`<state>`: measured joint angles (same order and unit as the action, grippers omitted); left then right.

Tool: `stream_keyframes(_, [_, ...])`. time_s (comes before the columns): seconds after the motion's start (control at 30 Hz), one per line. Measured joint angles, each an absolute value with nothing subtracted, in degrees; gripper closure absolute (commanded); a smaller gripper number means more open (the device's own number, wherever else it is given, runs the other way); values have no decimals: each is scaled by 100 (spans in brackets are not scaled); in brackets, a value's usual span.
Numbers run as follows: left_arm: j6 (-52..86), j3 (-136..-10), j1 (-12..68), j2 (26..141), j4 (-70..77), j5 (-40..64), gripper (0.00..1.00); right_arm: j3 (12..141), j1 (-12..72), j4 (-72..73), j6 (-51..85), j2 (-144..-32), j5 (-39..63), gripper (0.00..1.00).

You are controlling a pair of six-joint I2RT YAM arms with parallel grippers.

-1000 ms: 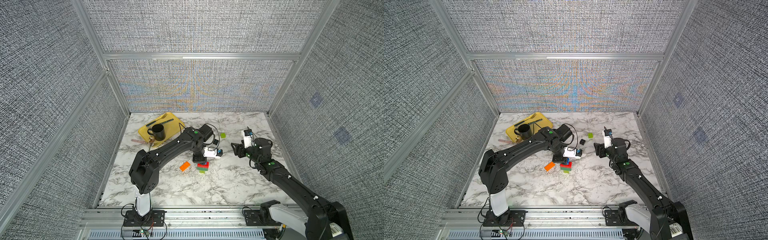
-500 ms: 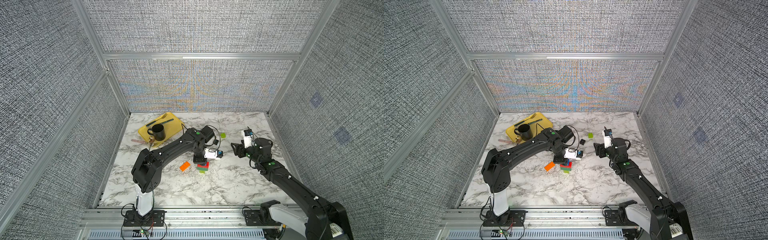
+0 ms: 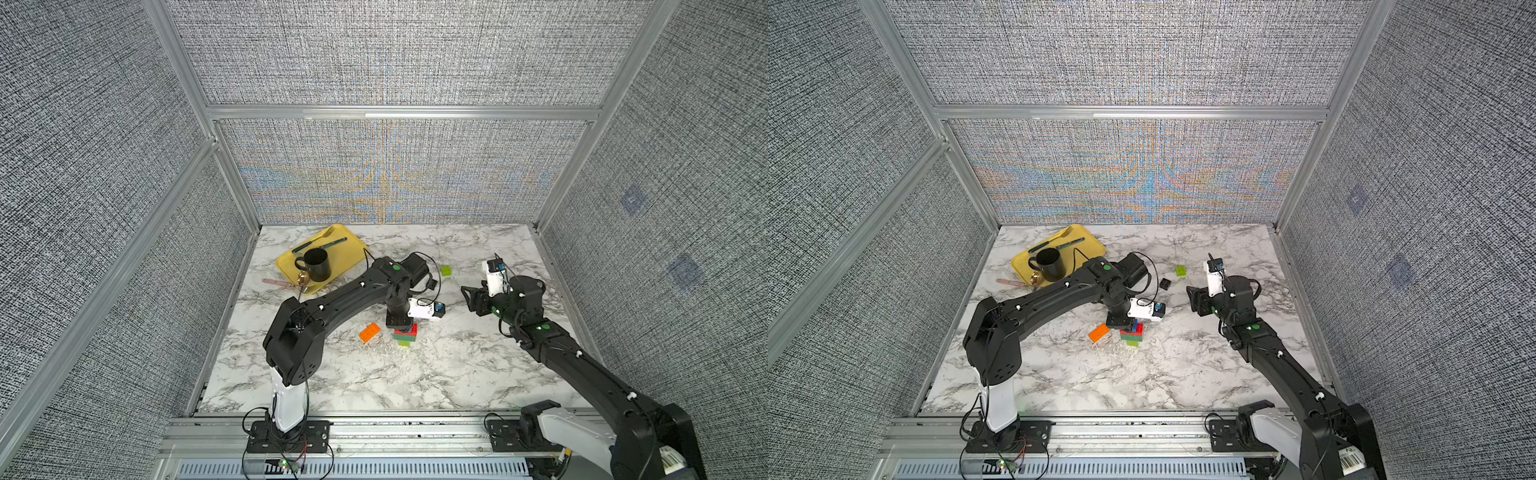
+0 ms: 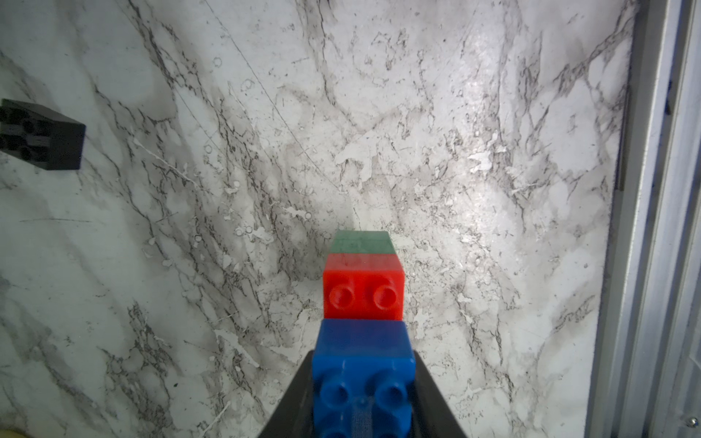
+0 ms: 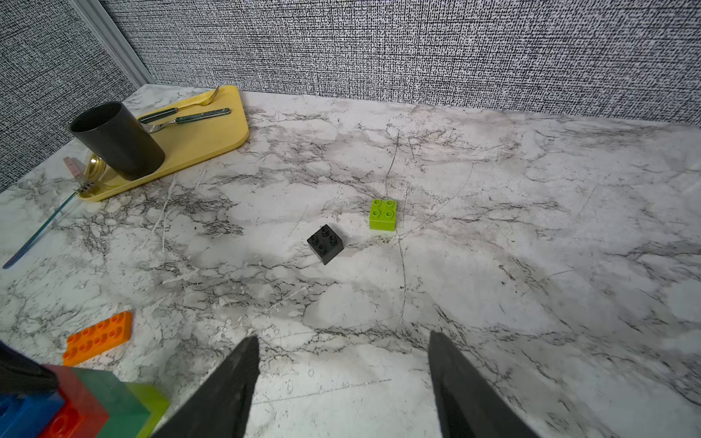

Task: Assemble a carrot with lego
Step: Assemble the lego brick with the lego brick.

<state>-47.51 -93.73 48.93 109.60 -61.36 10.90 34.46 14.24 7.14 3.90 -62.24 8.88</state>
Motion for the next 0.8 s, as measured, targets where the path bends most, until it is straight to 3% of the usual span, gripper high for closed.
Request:
stream_keyframes(0.6, [-4407, -9185, 4941, 11072, -5983, 895, 91, 3511, 1420, 703, 408, -6248, 926, 28])
stream_keyframes(0.7, [-4368, -9227, 4941, 11104, -6020, 895, 85, 3511, 1420, 703, 410, -6248, 926, 28])
stream_keyframes(0.8, [-4289, -9303, 4941, 11096, -6077, 893, 73, 3511, 1420, 696, 410, -6235, 926, 28])
